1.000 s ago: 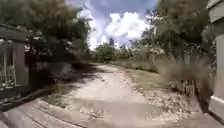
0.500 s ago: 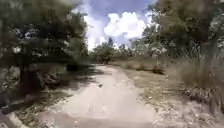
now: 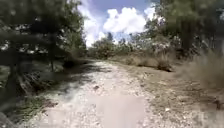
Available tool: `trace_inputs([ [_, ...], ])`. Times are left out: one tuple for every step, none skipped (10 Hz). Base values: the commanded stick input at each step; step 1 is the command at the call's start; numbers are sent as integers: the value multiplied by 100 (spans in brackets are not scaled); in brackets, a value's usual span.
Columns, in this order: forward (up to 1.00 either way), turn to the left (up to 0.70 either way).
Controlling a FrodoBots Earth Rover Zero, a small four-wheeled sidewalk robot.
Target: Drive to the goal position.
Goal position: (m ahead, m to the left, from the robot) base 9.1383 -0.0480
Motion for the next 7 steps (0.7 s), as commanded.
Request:
trace_inputs([
  [85, 0],
  [85, 0],
  [85, 0],
  [85, 0],
  [85, 0],
  [85, 0],
  [85, 0],
])
